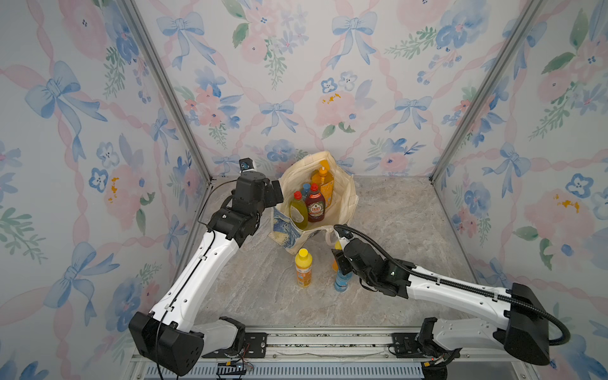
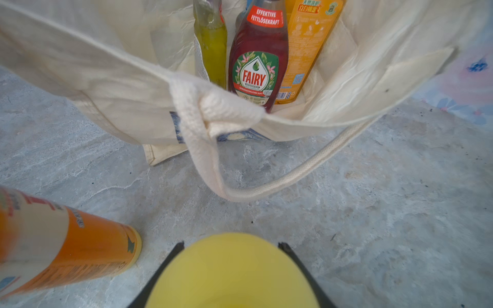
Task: Pack dish soap into the shopping bag
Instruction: Pick up the bottle of dish soap at the center of the board, then place the bottle of dish soap in the shopping bag.
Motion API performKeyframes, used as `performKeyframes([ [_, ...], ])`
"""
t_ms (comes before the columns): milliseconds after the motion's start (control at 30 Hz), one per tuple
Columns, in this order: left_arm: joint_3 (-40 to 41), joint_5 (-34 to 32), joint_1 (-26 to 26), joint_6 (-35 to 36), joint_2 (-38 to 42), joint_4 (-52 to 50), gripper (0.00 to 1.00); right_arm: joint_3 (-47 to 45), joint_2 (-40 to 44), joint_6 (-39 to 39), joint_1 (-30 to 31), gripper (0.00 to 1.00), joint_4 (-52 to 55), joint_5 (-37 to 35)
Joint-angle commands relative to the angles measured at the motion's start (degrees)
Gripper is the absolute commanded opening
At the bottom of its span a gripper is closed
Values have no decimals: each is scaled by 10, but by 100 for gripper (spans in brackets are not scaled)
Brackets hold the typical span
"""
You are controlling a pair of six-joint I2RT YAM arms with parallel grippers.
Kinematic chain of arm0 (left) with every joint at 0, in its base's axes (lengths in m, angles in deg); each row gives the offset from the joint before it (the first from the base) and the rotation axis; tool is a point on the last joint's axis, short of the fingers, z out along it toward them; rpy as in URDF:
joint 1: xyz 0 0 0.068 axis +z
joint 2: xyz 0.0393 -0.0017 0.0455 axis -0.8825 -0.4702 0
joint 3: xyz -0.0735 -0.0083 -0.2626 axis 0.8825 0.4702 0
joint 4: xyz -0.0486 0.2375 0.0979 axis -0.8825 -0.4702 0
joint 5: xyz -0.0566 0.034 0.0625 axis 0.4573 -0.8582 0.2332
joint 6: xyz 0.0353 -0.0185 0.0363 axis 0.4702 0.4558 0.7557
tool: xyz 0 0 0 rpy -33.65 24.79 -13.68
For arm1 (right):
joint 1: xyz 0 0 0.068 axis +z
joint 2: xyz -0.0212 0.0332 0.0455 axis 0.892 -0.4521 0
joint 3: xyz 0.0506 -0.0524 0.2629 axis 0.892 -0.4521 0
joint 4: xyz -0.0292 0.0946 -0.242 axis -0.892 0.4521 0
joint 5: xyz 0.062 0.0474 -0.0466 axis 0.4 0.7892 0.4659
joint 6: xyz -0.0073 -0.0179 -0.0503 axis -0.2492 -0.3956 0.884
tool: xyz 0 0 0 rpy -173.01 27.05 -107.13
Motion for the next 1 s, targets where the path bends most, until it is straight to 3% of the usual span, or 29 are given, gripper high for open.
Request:
performKeyframes([
  [0,-12,7,3,13,-7,3,98,36,43,24,-9,20,-34,-53],
  [200,-13,6,3,13,-10,5,98,77,87,39,-42,15,28,-88],
  [367,-13,9,4,13,-11,4,98,157,122,62,-83,0,123,-120],
  [500,-9,7,5,12,-11,4,98,225,125,84,-122,0,168,-119],
  [700,-9,6,5,12,-13,3,98,344,88,139,-157,0,155,-53],
  [967,-6,8,5,14,-17,4,98,526,-40,165,-165,0,136,81],
])
